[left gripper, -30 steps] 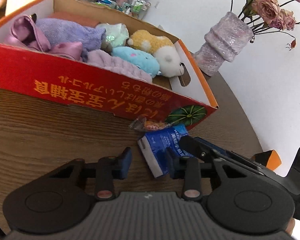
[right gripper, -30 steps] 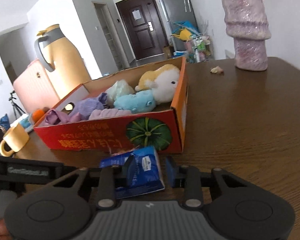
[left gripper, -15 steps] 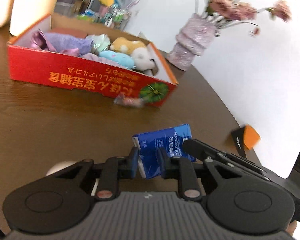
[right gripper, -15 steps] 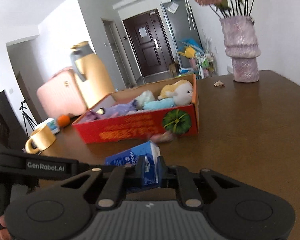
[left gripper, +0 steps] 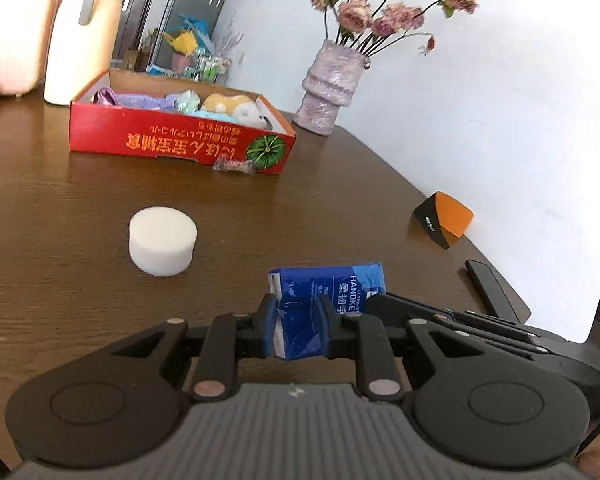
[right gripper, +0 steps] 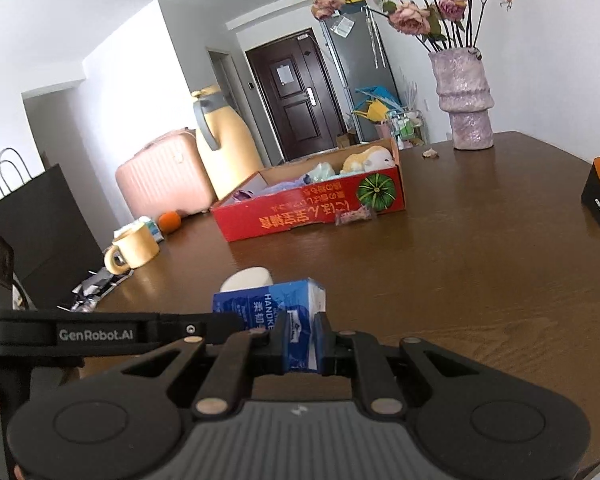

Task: Organize soft objects
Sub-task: 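Carry the blue carton into the box and open both grippers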

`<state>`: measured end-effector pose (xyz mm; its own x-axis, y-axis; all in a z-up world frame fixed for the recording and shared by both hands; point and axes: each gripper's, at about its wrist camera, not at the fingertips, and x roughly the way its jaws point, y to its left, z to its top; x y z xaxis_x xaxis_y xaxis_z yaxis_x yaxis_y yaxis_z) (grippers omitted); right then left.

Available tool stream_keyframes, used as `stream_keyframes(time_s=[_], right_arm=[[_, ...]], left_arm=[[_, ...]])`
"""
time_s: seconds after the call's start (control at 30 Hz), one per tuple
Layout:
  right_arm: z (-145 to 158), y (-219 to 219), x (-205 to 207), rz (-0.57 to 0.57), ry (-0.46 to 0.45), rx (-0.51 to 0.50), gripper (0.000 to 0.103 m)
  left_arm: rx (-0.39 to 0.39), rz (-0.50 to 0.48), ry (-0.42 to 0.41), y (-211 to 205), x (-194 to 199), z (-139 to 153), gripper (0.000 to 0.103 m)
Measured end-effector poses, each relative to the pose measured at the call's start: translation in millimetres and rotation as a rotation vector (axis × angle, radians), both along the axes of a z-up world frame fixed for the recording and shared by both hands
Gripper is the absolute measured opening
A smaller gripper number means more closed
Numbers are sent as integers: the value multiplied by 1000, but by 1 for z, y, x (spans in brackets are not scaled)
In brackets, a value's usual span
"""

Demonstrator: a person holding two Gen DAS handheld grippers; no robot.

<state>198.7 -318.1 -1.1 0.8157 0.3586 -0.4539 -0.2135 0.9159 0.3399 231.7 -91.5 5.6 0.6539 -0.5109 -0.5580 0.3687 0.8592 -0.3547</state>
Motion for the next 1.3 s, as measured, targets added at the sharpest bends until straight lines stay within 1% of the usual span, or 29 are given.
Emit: stream_keyframes(time_s=[0.1, 0.2, 0.4, 0.5, 0.63, 0.7, 0.83, 0.97, 1.07, 1.17, 1.3], right_arm=[[7, 6, -10, 8, -18, -7, 12], [14, 16, -16, 17, -37, -32, 12], [19, 27, -14, 22, -49, -37, 12], [25, 31, -4, 28, -46, -42, 12], [39, 42, 11, 71, -103, -58, 12], [42, 47, 24, 96, -112, -60, 12], [42, 56, 48, 132, -116, -56, 12], [39, 55, 75, 137, -108, -36, 13], [39, 45, 102, 96, -100, -14, 13], [47, 24, 142, 51, -89, 40, 13], [55, -9, 207, 22, -25, 96, 14]], left_arm=[[-20, 8, -24, 8, -14, 3, 21], [-41, 19, -31, 17, -22, 6, 21], [-55, 36, -62, 29, -23, 10, 21], [-43, 50, -108, 29, -17, 18, 21], [-59, 104, -169, 40, -10, 30, 21], [-56, 142, -186, 44, -6, 33, 21], [-55, 194, -191, 51, 9, 34, 21], [-49, 199, -184, 51, 37, 35, 21], [-37, 157, -181, 42, 74, 39, 21], [-41, 97, -170, 27, 121, 47, 21], [-68, 34, -96, 6, 195, 58, 21]])
